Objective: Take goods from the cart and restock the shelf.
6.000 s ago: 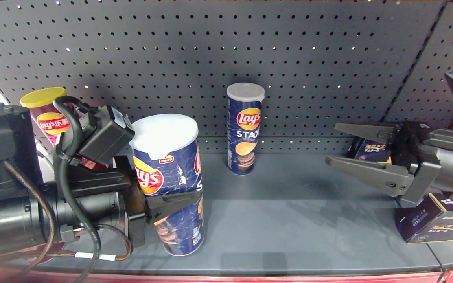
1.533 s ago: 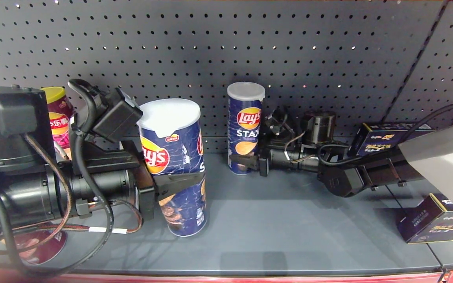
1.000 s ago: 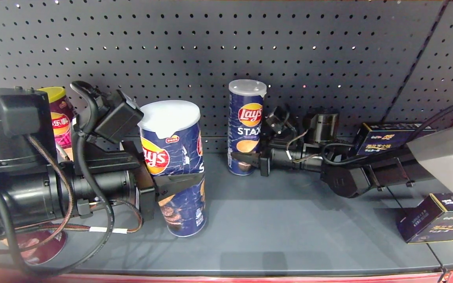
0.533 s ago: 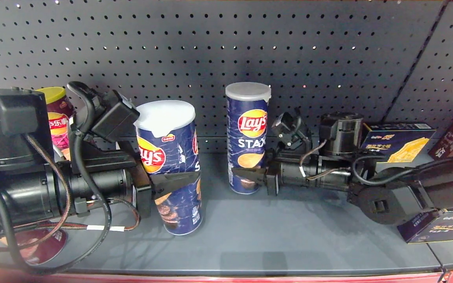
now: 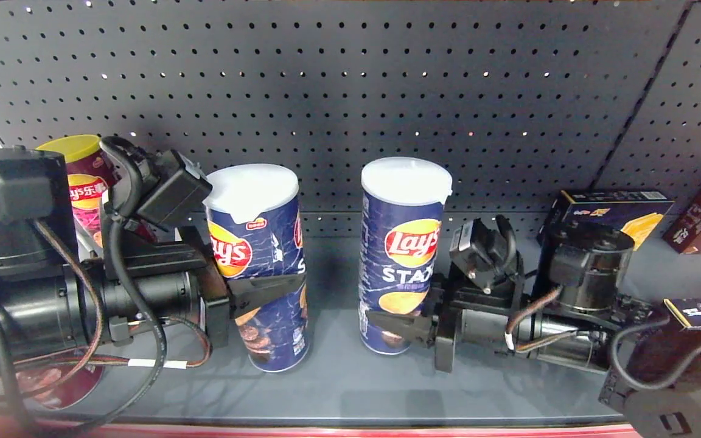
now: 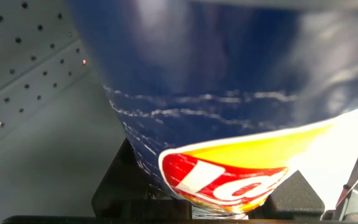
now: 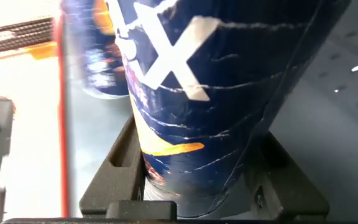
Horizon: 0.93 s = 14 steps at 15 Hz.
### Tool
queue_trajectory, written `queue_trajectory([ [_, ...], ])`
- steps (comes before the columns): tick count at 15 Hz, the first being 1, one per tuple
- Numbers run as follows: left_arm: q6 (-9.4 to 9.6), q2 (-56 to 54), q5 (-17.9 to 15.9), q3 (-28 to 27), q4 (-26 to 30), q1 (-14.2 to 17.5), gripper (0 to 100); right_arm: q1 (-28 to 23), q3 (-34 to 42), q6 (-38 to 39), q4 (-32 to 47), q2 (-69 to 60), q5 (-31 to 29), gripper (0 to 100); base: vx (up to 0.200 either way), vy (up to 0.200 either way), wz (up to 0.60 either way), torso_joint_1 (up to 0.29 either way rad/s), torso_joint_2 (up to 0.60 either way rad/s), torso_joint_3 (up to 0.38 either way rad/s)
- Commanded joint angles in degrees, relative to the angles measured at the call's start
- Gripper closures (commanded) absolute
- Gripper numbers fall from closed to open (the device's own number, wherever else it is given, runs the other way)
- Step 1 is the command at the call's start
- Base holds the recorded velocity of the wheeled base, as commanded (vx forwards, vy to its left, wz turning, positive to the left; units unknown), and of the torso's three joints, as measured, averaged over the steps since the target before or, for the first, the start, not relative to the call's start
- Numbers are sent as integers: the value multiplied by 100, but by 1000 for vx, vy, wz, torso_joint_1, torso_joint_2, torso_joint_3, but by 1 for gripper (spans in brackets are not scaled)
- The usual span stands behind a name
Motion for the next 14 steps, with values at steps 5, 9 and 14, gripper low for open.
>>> queue_trajectory([
  [5,2,-83,1,43,-6,-1,100,416,1091,153,-898,-109,-357,100,0,0,0,0,0,0],
  [9,2,-83,-8,34,-6,-1,100,416,1223,161,-960,-30,-498,100,0,0,0,0,0,0],
  [14,2,-83,-17,25,-6,8,100,293,1214,126,-986,93,-454,100,0,0,0,0,0,0],
])
